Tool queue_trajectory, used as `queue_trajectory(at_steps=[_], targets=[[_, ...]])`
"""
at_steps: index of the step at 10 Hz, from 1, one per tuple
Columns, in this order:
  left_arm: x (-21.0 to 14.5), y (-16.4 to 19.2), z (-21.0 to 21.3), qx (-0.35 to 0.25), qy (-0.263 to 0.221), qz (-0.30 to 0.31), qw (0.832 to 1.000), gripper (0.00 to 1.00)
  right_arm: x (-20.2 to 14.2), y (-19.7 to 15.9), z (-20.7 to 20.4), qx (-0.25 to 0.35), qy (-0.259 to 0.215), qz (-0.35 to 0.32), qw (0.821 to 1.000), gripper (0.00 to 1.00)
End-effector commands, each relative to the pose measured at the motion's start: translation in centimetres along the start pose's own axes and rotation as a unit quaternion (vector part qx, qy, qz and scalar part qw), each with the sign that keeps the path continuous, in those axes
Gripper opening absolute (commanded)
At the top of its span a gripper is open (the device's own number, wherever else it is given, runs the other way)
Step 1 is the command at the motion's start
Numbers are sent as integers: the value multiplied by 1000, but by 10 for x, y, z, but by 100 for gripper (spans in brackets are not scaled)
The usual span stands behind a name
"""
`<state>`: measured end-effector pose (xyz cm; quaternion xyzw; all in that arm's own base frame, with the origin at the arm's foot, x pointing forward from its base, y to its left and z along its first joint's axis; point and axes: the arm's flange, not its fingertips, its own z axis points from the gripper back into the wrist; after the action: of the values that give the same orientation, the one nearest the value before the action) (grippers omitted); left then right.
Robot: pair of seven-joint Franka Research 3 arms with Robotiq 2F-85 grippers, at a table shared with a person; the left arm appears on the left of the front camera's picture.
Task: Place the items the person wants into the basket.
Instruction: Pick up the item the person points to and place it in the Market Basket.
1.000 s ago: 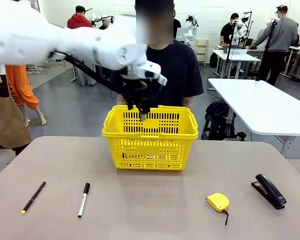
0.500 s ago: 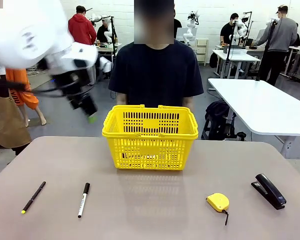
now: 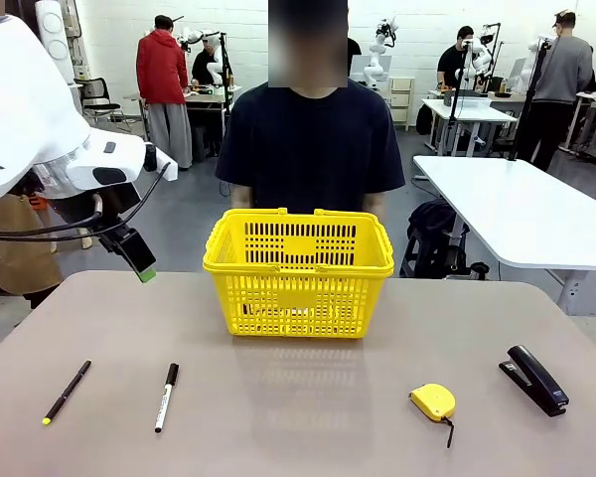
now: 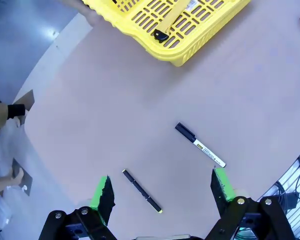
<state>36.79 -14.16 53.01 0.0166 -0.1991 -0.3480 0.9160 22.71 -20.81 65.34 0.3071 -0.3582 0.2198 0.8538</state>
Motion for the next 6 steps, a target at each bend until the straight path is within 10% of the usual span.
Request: queue_trajectory(at_steps=[1, 4, 6], targets=[[4, 1, 4, -4, 0, 0, 1000, 100, 0, 1, -1, 7, -7, 6, 1000, 100], [3, -1, 3, -2, -4, -3, 1000, 100, 0, 1, -1, 7, -7, 6, 1000, 100], [-56, 18, 92, -102, -64, -73, 990, 100, 0, 1, -1, 7, -7, 6, 1000, 100]])
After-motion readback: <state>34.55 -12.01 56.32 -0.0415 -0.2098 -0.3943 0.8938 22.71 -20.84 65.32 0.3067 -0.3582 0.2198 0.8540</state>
